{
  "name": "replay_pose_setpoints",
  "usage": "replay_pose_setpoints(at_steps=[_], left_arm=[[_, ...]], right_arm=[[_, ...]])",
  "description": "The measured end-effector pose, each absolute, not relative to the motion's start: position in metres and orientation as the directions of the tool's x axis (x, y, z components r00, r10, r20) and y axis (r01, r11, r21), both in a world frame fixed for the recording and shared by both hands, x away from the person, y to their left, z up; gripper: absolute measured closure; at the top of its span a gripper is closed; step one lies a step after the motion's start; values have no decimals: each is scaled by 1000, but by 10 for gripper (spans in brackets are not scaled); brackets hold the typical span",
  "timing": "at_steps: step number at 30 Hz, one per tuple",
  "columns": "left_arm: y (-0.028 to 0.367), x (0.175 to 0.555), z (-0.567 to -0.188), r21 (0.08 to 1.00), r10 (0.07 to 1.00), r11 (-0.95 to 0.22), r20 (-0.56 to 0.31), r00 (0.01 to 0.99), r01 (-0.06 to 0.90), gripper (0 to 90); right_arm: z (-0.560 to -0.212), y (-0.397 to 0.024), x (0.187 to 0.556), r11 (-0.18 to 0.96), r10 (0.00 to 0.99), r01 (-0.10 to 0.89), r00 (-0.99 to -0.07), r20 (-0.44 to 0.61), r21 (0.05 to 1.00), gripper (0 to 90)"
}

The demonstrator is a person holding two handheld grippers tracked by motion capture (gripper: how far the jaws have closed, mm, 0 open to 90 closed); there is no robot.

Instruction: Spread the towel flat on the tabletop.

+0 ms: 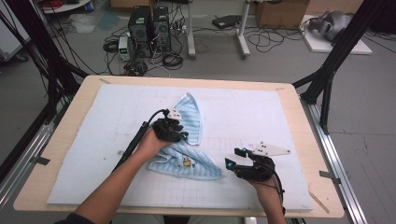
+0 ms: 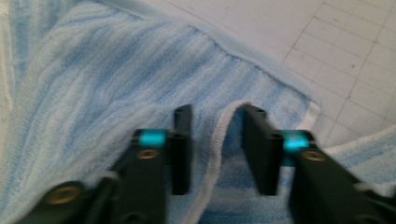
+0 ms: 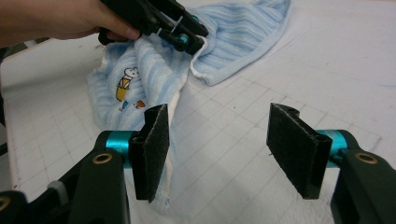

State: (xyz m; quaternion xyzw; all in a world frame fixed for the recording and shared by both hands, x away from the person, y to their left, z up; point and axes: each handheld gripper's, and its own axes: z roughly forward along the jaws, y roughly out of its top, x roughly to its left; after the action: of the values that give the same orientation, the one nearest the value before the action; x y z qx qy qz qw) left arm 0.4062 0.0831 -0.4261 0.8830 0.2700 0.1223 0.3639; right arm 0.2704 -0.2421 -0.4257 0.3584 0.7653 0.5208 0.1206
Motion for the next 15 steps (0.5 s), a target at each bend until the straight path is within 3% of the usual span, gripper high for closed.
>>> replay_pose_setpoints(at_steps=[2,10,15], left_arm=[[85,407,-423,737,574,-547,-15,818,397,855],[125,425,-400,842,669,-180,-274,691,508,874],[156,430,-390,861,731,-61,-306,610,505,874]], right_arm=[[-426,-240,272,207,672,419,-718,183,884,389],[-430,-226,284,201,682,432,-706,191,879,392],[-431,-206,297,203,674,437,-712,198,876,395]])
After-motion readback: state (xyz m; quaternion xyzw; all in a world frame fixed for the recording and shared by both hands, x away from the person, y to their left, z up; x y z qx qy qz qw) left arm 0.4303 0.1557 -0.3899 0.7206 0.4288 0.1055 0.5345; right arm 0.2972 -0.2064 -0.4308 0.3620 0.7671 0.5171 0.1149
